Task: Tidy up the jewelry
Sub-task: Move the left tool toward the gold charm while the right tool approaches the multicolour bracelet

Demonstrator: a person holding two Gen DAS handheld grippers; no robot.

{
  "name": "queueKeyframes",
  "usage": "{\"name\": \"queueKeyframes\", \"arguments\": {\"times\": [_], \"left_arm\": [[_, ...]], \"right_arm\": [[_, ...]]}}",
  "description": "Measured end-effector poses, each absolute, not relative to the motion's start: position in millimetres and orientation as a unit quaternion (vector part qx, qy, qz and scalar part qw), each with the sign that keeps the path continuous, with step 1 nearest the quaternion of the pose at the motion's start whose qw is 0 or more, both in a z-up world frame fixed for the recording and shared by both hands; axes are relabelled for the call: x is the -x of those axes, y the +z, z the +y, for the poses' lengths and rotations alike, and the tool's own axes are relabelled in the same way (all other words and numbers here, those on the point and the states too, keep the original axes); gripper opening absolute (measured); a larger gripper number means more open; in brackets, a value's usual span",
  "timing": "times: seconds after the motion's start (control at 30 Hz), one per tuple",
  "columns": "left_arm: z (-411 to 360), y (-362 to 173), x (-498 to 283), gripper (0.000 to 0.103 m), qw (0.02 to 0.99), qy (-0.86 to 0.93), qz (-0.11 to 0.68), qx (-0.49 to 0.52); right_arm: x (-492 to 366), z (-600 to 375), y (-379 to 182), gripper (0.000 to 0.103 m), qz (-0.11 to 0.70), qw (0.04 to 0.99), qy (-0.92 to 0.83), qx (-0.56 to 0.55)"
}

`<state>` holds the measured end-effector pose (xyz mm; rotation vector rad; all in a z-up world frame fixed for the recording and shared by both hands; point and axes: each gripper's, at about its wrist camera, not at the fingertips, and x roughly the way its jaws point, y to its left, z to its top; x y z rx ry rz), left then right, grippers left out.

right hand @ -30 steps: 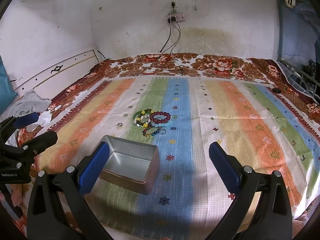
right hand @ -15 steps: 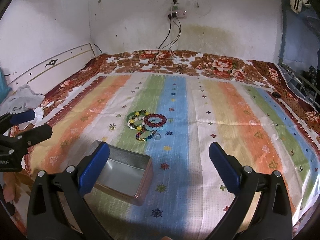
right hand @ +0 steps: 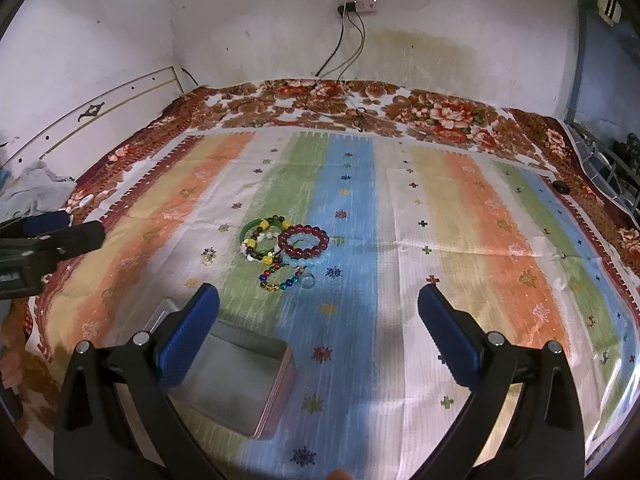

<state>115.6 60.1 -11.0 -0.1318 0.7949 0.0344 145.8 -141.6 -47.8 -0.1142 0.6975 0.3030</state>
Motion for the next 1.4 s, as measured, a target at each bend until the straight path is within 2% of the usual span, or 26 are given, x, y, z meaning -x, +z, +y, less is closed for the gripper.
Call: {"name": "queueKeyframes", "arguments": {"times": [0.47, 0.73, 0.9, 1.4], "left_arm": [[62, -24, -157, 0.097, 0.908, 0.026, 0.414, 0.061], [57, -36, -182, 0.097, 0.906, 0.034, 0.422, 0.005], [71, -58, -209, 0.097, 0.869, 0.034, 0.491, 0.048], [69, -87, -245, 0.097, 0.849, 0.030, 0.525, 0.057]], "right_arm": [[-194, -141, -60, 0.098, 0.391, 0.908, 0.146, 0.039], [-218, -137, -78, 0.098, 0.445, 0.881, 0.152, 0.039], [-234, -132, -89, 0.098, 0.468, 0.871, 0.139, 0.057], [-277, -119, -125, 0.098, 0.534, 0.829, 0.145, 0.077]]}}
